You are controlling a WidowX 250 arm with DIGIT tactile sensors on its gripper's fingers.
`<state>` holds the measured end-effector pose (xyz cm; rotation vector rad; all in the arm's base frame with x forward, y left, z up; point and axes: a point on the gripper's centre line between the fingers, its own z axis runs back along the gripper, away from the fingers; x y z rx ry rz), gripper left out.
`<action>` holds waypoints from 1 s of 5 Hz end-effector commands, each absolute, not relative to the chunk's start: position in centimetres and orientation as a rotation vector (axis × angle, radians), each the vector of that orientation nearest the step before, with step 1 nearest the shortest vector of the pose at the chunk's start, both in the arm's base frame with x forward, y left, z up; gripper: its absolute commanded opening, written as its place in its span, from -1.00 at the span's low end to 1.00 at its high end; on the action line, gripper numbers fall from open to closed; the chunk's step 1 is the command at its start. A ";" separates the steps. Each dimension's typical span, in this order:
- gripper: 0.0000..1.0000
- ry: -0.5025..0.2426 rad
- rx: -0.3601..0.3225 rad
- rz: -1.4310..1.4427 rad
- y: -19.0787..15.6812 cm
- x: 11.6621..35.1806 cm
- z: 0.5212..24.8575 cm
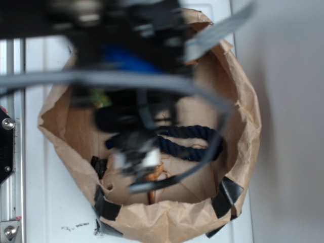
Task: Grab the white paper.
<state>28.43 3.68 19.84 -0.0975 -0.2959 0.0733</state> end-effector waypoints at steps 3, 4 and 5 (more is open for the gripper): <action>1.00 -0.248 0.032 0.025 5.8 25.5 13.2; 1.00 -0.248 0.032 0.025 5.8 25.5 13.2; 1.00 -0.248 0.032 0.025 5.8 25.5 13.2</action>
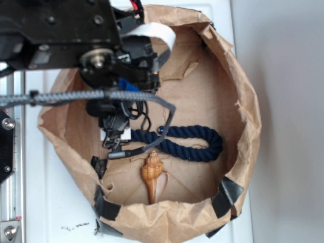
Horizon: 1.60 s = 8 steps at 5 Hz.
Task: Grab the white paper.
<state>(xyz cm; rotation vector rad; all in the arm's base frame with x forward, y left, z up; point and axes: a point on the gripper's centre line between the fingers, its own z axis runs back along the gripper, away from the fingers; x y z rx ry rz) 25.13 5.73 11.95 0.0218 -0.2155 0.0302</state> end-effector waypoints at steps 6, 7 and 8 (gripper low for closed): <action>1.00 -0.290 0.056 -0.009 7.8 27.9 10.4; 1.00 -0.287 0.070 0.009 8.7 28.4 10.0; 1.00 -0.237 0.041 -0.010 8.7 27.6 11.1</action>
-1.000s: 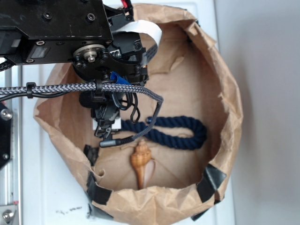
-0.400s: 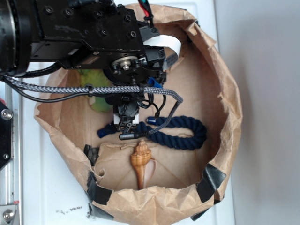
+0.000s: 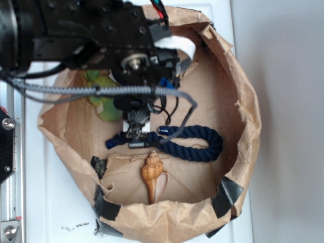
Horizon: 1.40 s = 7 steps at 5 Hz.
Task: Grab the white paper.
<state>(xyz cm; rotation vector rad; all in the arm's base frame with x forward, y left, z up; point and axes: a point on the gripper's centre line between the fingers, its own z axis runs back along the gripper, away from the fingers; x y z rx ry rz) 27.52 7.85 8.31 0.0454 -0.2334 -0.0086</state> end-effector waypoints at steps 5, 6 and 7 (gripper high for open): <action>1.00 -0.221 0.100 0.027 10.7 25.9 10.8; 1.00 -0.196 0.100 -0.015 9.5 25.5 9.2; 1.00 -0.194 0.125 0.001 8.7 26.2 8.0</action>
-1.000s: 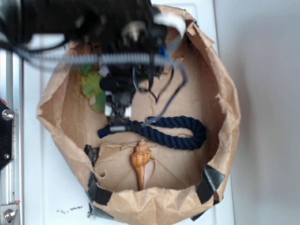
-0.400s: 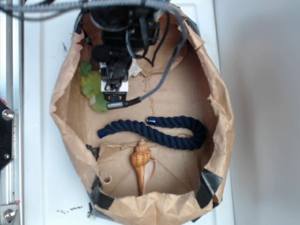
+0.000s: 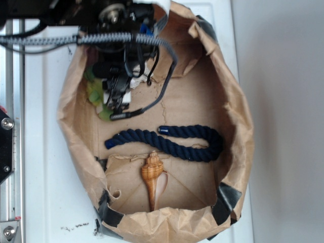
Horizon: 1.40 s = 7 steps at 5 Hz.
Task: Grab the white paper.
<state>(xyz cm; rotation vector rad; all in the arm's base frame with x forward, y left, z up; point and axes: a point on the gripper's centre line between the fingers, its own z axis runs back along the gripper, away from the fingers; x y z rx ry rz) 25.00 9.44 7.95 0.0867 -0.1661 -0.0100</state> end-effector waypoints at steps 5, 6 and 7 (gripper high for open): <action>1.00 -0.219 0.189 0.101 8.0 29.8 6.1; -1.00 -0.242 0.186 0.112 8.1 29.6 6.5; -1.00 -0.255 0.184 0.108 8.1 29.4 6.4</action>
